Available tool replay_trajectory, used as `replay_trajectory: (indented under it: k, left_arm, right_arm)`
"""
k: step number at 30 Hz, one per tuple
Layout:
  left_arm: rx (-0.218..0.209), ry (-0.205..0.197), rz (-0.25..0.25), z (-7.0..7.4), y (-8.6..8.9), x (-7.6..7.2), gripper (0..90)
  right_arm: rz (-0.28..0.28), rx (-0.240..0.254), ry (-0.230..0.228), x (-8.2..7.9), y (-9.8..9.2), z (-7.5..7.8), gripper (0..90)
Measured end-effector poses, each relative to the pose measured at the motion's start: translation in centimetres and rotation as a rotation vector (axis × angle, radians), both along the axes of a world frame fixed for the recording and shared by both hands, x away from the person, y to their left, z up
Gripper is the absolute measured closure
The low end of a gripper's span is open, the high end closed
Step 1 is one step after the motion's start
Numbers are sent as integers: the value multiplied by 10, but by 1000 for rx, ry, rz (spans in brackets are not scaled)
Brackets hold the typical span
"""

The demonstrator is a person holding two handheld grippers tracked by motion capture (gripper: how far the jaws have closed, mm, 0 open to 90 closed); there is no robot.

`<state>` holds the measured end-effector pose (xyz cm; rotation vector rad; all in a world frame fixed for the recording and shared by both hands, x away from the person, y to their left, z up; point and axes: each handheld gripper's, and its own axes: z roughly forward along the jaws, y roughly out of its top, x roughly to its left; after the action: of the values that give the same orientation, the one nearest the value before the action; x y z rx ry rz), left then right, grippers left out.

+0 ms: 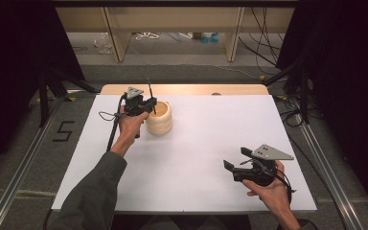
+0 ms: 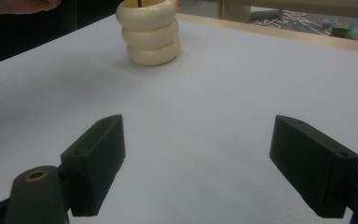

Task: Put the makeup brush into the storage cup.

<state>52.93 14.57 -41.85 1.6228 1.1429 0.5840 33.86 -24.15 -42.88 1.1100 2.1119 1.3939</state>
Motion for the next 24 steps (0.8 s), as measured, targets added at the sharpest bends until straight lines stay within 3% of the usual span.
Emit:
replay_trajectory:
  k: [13, 18, 20, 21, 22, 24]
  left_arm:
    - [17, 16, -3, -7, 0, 0, 839]
    - [16, 5, 7, -5, 2, 0, 722]
    - [3, 1, 20, -4, 2, 0, 637]
    - [-1, 1, 21, -3, 3, 0, 622]
    - [-5, 2, 23, -2, 3, -1, 601]
    - [-11, -7, 27, 0, 4, -2, 539]
  right_arm:
    - [-5, -26, -3, 0, -1, 0, 188]
    - [-8, -32, -9, 0, -1, 0, 188]
    - [1, -25, -10, 1, -1, 0, 187]
    - [1, -18, 7, 1, -1, 0, 186]
    - [-3, -24, -11, 1, -1, -1, 186]
    - [-3, -33, 5, 0, -2, 1, 186]
